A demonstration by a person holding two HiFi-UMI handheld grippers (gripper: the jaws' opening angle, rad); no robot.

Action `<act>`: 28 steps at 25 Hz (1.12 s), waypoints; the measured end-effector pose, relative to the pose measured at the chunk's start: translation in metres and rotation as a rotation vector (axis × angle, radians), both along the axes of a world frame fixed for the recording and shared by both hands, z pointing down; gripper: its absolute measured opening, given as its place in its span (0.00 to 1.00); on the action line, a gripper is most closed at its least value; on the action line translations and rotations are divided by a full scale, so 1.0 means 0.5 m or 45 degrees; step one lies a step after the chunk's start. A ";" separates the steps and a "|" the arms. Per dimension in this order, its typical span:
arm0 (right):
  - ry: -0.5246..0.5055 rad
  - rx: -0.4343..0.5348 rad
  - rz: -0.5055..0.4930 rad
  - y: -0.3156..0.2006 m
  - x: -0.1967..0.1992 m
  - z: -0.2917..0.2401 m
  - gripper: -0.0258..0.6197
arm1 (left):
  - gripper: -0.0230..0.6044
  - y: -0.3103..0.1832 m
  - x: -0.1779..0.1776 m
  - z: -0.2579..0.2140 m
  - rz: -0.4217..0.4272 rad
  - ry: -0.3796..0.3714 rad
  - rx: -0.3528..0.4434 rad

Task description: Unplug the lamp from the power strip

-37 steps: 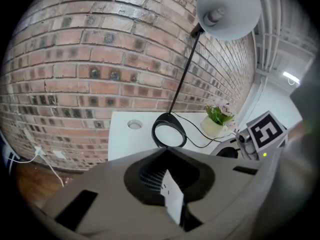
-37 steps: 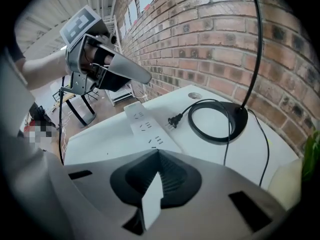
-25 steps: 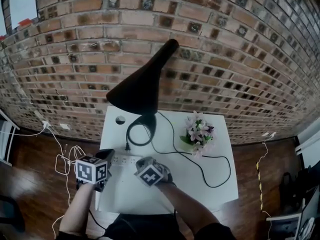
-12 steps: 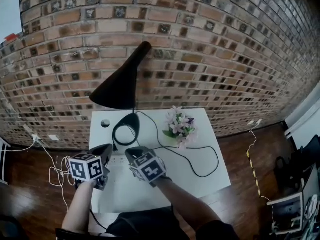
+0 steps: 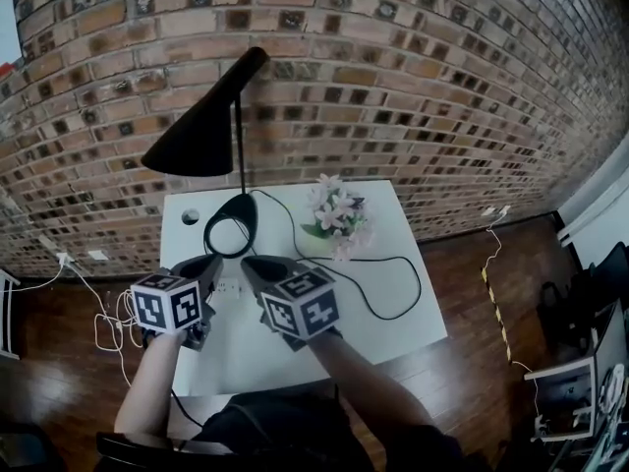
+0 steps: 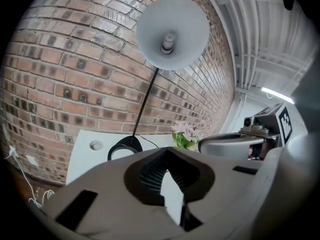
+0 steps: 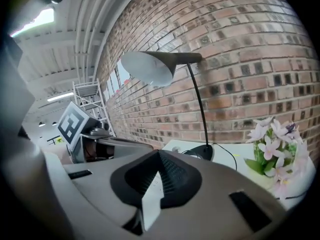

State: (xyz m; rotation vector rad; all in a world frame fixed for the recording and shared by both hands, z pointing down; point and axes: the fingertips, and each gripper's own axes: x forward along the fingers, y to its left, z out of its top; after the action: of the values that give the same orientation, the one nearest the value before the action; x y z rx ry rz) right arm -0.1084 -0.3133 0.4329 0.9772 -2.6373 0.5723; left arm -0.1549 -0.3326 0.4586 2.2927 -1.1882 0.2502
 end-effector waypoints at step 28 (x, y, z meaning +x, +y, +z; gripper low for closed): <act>-0.180 0.079 -0.117 0.165 0.283 -0.067 0.04 | 0.02 0.152 0.264 -0.170 -0.242 -0.202 0.353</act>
State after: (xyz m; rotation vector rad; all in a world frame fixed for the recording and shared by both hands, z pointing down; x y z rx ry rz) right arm 0.0330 -0.2307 0.3992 0.8558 -2.8240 0.5606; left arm -0.0229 -0.2564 0.3738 2.4058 -1.5993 0.2099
